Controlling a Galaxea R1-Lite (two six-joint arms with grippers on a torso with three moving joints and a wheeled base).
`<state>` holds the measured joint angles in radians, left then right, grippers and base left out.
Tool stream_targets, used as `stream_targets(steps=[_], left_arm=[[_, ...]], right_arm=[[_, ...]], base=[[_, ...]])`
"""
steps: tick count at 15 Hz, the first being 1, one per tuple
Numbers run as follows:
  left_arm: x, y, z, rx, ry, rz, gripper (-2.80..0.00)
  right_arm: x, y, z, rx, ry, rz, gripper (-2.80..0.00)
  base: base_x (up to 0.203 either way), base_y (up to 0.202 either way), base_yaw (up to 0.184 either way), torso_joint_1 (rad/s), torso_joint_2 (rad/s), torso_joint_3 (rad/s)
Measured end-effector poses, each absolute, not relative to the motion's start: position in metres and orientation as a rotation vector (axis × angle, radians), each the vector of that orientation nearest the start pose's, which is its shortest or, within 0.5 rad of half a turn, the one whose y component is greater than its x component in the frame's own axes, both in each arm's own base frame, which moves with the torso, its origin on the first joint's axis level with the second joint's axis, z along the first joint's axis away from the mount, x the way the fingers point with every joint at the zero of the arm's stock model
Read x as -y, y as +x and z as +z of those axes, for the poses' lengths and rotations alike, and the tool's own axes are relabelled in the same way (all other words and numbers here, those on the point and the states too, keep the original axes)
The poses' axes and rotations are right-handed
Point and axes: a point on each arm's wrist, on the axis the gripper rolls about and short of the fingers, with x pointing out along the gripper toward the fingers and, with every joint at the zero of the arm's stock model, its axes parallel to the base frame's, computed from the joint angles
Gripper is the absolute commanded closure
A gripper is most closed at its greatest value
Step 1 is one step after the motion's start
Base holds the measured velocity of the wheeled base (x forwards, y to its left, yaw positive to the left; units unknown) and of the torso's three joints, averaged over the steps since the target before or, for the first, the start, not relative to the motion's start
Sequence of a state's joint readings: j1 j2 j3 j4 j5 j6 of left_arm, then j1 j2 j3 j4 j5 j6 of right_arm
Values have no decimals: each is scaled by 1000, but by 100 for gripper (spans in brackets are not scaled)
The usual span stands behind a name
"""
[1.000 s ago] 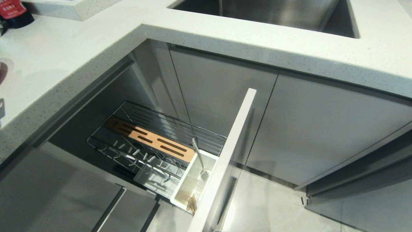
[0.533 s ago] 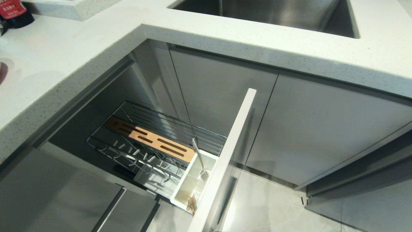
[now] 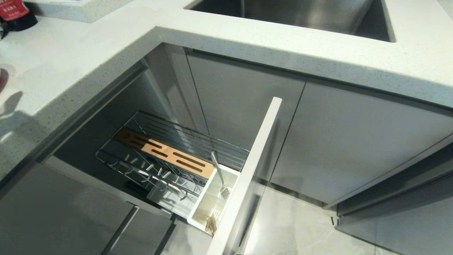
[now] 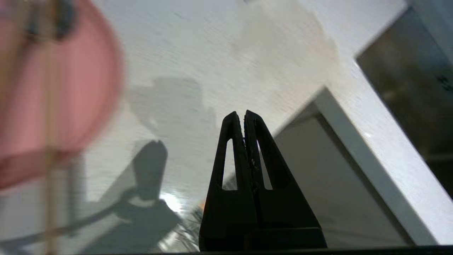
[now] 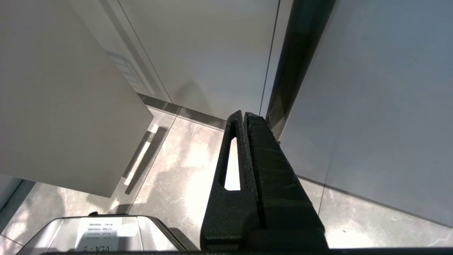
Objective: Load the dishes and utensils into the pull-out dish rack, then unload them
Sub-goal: Close the cupboard
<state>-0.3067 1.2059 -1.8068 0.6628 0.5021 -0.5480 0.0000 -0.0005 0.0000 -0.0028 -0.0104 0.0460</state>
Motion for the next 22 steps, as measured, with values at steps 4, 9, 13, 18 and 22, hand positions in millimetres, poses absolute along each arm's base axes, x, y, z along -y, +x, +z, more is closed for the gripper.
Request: stream_targets(steps=[4,9,13,18,22], left_arm=[[60,116,426,-112,-526,-30,0],[136,140,394,-326,-478,-233,0],[171,144,374,-513,-477,-397,0],[182,138,363,-744,-457,-636,0],[197,136,352,-823,-396,-667,0]], right_arm=[[0,-23,76,3,46,-10,0],[0,-23,76,4,46,-10,0],[0,-23,76,4,46,-10,0],[0,-23,76,4,46,-10,0],[0,-23,76,4,46,-10,0]], base=[[0,0,0,0,0,0],[0,0,0,0,0,0],[0,0,0,0,0,0],[0,0,0,0,0,0],[0,0,0,0,0,0]])
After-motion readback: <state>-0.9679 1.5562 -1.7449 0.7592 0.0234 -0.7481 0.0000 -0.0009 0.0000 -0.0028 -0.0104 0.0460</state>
